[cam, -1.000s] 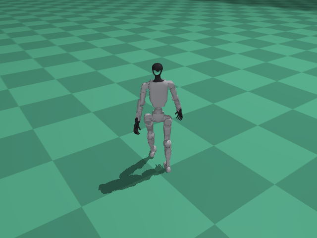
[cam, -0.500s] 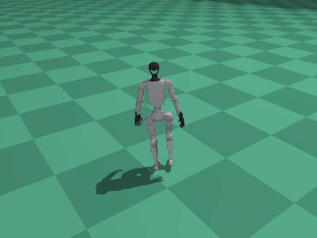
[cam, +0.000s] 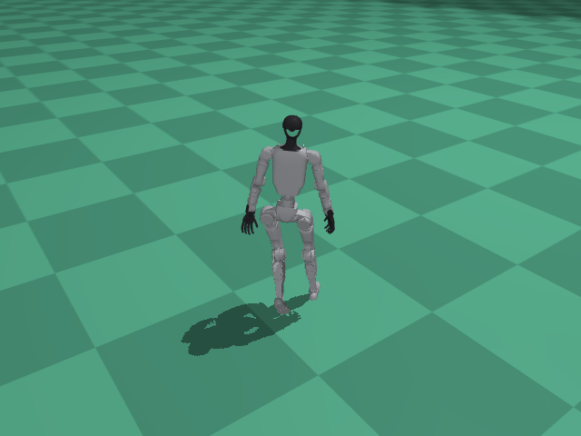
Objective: Stand up
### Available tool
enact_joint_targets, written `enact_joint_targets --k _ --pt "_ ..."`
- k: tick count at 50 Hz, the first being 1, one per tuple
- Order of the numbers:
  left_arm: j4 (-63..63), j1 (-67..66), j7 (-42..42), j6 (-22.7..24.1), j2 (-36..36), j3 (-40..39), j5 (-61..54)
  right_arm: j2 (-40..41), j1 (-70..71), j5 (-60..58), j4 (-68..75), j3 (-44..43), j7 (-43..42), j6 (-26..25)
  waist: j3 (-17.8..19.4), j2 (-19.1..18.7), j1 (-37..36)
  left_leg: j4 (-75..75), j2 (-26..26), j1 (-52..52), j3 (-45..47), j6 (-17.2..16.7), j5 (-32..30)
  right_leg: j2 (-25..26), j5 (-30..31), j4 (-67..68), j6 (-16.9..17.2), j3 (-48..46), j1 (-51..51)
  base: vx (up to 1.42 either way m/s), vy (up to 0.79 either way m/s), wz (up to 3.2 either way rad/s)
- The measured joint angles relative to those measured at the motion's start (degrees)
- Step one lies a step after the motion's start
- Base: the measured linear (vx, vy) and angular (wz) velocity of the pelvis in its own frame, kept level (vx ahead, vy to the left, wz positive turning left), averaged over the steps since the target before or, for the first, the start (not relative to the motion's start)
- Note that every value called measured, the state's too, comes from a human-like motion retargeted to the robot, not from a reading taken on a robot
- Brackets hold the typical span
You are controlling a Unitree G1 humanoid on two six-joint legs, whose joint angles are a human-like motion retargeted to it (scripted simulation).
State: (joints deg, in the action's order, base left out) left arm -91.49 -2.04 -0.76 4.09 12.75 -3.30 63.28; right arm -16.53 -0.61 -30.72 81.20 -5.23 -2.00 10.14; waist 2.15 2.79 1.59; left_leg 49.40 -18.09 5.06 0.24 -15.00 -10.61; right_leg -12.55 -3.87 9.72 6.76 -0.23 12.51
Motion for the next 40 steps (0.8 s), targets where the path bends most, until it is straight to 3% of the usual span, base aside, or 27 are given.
enact_joint_targets --k 4,10,17,19,22,25,27,31,33,35,37,40 --pt "-1.12 -6.76 -1.24 -1.19 -0.36 -2.29 -2.34 0.06 3.74 -0.47 -0.61 2.33 -0.73 0.55 0.82 -0.23 -0.52 0.80 -1.06 4.47 -4.67 0.00 3.21 2.32 -0.42 -0.01 0.10 7.64 -1.43 0.47 -0.05 -2.31" --pt "-1.15 -13.11 -1.66 -3.14 -0.68 -4.04 -1.92 1.31 6.28 0.21 -0.27 5.53 0.08 1.72 2.89 -1.13 -4.16 -14.60 0.59 3.72 -17.90 0.00 4.97 7.72 0.40 -0.85 0.21 18.84 -3.55 0.37 -0.03 -2.89" --pt "1.05 -13.11 -0.72 -3.67 0.21 -3.87 -2.00 0.85 6.72 -4.08 3.70 7.61 -0.74 -0.22 5.98 -4.45 -7.65 -34.39 5.74 -4.30 -49.43 0.00 2.14 17.03 -0.39 0.87 1.98 34.91 -6.33 0.23 0.12 -3.06" --pt "2.07 -11.81 -0.22 -3.77 0.85 -3.89 -1.99 0.15 6.47 -4.71 5.16 7.00 -0.63 -0.85 6.62 -4.90 -8.91 -35.30 6.81 -5.11 -49.22 0.00 1.27 18.09 -1.06 1.44 3.23 38.72 -6.80 0.13 0.28 -2.94" --pt "4.01 -9.41 1.27 -4.09 2.05 -4.50 -2.62 -0.78 5.87 -4.86 7.29 5.09 -0.55 -1.94 5.28 -4.82 -6.24 -33.49 8.03 -2.66 -46.62 0.40 5.24 19.01 -0.56 1.03 4.76 40.69 -4.11 -0.14 0.15 -1.56" --pt "6.10 -7.31 2.54 -3.86 3.32 -5.96 -4.24 -1.80 4.72 -4.36 8.23 2.67 -0.50 -2.83 3.32 -5.26 -1.81 -33.74 9.14 -1.47 -41.51 6.66 10.45 19.46 -0.67 0.47 6.54 41.03 -1.38 -0.13 0.25 -1.21" --pt "6.87 -5.30 2.94 -3.23 4.11 -7.25 -5.85 -2.71 3.96 -3.64 8.02 0.77 -0.46 -2.80 2.73 -6.62 0.18 -35.69 10.57 -2.26 -38.91 9.25 10.66 20.48 -1.15 0.49 7.92 41.26 0.15 -0.07 0.27 -1.58" --pt "8.19 -0.21 1.70 -2.26 6.70 -9.64 -8.46 -3.26 2.87 -0.31 7.14 -2.62 -0.91 -2.40 5.39 -7.70 2.04 -35.64 13.81 -4.79 -36.14 9.61 13.46 22.65 -0.52 0.51 8.24 39.39 -0.30 -0.15 0.17 -1.82" --pt "9.12 2.07 0.68 -1.33 8.99 -10.02 -10.31 -3.08 3.04 2.84 7.65 -3.49 -1.56 -1.75 5.98 -7.22 0.75 -35.73 14.55 -4.90 -31.59 10.30 14.36 22.23 -0.35 1.01 8.24 32.39 0.68 -0.23 0.08 -2.82" --pt "9.74 3.46 0.45 -0.47 10.81 -10.13 -12.22 -3.10 3.23 5.42 8.45 -3.68 -1.90 -1.05 4.27 -5.16 -1.93 -38.64 11.73 -2.62 -23.75 12.72 11.80 15.44 -1.78 1.73 7.17 21.67 5.42 -0.41 0.41 -3.57" --pt "10.24 4.04 1.32 -0.74 12.20 -10.88 -12.43 -2.51 3.11 6.26 9.04 -4.10 -1.27 -1.13 3.44 -5.27 -4.00 -40.54 13.02 -2.93 -18.16 13.79 11.78 13.57 -2.56 2.49 1.45 10.46 5.65 -0.20 0.20 -3.22" --pt "10.81 4.24 3.53 -1.68 12.59 -12.27 -11.94 -1.72 2.94 6.04 9.70 -4.83 -0.94 -1.34 2.54 -5.59 -5.15 -42.46 14.15 -3.36 -11.00 14.79 12.06 13.58 -2.33 4.25 0.06 4.26 4.27 -0.13 0.07 -2.59"
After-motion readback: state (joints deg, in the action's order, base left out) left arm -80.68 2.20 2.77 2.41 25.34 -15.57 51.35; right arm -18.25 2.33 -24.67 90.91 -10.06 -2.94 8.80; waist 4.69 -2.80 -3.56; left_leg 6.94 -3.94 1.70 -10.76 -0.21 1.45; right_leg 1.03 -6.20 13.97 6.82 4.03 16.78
